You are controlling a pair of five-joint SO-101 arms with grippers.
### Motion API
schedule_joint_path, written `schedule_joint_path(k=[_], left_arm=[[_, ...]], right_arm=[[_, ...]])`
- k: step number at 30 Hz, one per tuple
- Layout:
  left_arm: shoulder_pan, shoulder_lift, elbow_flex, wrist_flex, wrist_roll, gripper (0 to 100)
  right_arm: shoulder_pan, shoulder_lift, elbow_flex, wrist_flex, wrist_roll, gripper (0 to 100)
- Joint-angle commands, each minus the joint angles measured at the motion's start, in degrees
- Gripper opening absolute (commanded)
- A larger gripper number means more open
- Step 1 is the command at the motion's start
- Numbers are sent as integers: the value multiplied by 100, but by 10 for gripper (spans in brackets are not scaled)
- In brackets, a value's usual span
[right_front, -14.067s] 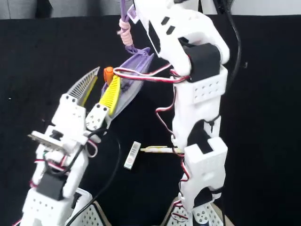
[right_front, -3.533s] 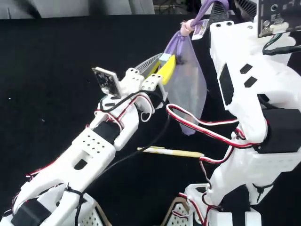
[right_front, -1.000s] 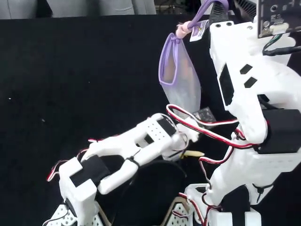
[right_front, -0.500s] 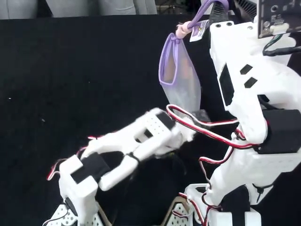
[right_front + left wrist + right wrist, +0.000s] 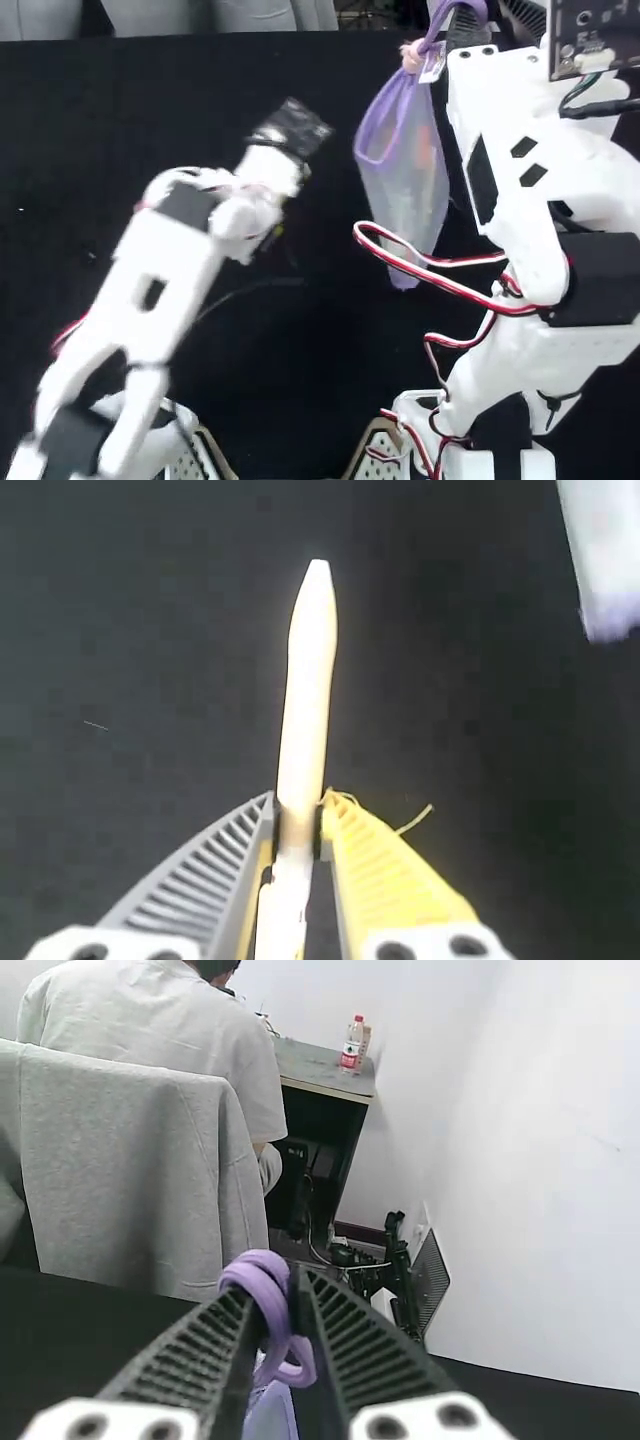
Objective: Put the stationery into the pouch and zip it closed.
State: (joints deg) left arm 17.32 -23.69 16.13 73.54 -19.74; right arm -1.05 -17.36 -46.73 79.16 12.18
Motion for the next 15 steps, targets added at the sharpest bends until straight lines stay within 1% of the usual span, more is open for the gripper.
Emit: schedule_joint_path(k=[1,3,5,7,9,12,15], left_arm=[[-409,-1653,31,-501,44,29],[-444,-2171,189,-1169,510,29],[-418,-2646,470,-2022,1371,29],[-295,-3042,804,-3068,2338,29],[-92,-3376,1147,-4149,3095,29],[84,-3631,1684,-5723,3982,29],[101,-3543,2158,-7200,4721,29]], right_arm=[[88,-180,-259,-26,-9,14],[88,-189,-259,-18,-9,14],[88,-198,-259,-9,-9,14],[88,-198,-259,-9,-9,14],[88,-198,-259,-9,-9,14],[88,-198,-259,-9,-9,14],[88,-198,-259,0,-9,14]])
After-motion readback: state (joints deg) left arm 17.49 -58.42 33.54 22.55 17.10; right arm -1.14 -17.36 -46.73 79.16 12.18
